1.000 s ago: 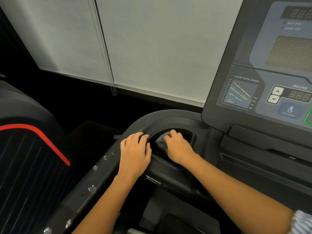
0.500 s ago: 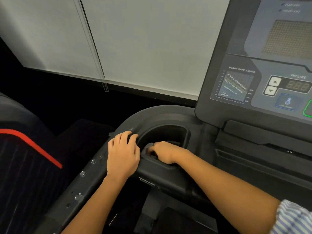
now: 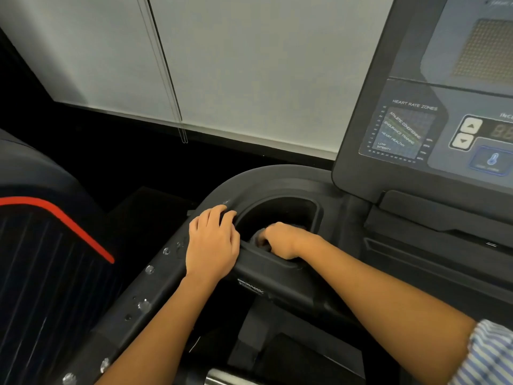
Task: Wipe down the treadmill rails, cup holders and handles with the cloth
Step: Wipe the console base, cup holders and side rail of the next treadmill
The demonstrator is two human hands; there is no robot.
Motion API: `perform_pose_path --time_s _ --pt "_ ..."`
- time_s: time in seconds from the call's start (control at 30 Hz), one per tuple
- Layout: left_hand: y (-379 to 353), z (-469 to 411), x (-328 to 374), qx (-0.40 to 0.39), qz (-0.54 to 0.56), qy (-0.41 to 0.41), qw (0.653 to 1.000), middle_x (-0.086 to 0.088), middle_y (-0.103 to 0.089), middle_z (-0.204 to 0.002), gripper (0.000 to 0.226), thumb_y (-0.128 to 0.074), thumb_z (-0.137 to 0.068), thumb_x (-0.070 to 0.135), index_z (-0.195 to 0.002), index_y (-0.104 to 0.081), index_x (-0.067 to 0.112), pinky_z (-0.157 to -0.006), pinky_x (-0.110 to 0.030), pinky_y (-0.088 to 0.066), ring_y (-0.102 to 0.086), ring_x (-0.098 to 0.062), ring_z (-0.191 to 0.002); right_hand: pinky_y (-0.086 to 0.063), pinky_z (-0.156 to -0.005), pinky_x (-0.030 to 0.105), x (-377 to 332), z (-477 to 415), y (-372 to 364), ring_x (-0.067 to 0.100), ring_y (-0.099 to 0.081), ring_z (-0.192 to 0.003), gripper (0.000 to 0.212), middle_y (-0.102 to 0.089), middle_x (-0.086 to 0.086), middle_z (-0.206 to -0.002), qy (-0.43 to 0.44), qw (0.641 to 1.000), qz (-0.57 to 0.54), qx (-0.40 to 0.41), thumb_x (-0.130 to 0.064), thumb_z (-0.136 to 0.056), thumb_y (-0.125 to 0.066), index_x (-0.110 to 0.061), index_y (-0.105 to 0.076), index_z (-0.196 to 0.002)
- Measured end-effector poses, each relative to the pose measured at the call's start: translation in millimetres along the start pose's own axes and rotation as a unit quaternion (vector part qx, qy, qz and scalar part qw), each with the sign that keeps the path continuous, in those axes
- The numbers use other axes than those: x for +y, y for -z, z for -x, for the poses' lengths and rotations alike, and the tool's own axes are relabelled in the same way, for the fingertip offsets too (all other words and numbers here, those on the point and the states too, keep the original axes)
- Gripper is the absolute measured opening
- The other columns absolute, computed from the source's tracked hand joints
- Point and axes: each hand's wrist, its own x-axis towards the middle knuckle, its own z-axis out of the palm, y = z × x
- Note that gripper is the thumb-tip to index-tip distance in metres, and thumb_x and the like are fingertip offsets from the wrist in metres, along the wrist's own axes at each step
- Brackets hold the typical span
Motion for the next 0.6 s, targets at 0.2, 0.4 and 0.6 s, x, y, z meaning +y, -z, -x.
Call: perform_pose_path --time_s 0.2,0.4,0.6 --pt "-0.6 0.7 -0.4 0.012 0.019 0.003 1.0 -0.006 -0.061 -0.114 0.041 -0.033 -0.087 0.026 -0.11 -0.062 0.01 -0.09 -0.041 -0.044 -0.057 -0.024 -0.106 -0.043 -0.09 0.039 0.8 -6.3 -2.6 0.038 -0.045 -0.12 0.047 -0.039 0.021 -0.137 -0.114 0.992 0.019 0.053 -0.013 -0.094 -0.049 0.001 -0.036 -0.137" --pt "-2.3 0.0 0.6 0.025 0.026 0.003 0.999 -0.007 -0.061 -0.113 0.04 -0.035 -0.088 0.026 -0.114 -0.059 0.008 -0.09 -0.041 -0.043 -0.057 -0.024 -0.106 -0.041 -0.1 0.042 -1.7 -14.2 -8.0 0.037 -0.041 -0.122 0.045 -0.032 0.018 -0.142 -0.035 0.997 0.0 0.072 -0.011 -0.094 -0.047 -0.008 -0.038 -0.138" --pt "-2.8 -1.1 2.5 0.031 0.026 0.005 0.999 -0.008 -0.061 -0.113 0.041 -0.035 -0.087 0.026 -0.115 -0.059 0.008 -0.091 -0.041 -0.043 -0.056 -0.025 -0.106 -0.041 -0.101 0.043 2.0 -9.3 -0.9 0.029 -0.051 -0.116 0.041 -0.052 0.011 -0.132 0.097 0.994 -0.042 -0.009 0.0 -0.089 -0.047 -0.013 -0.056 -0.127"
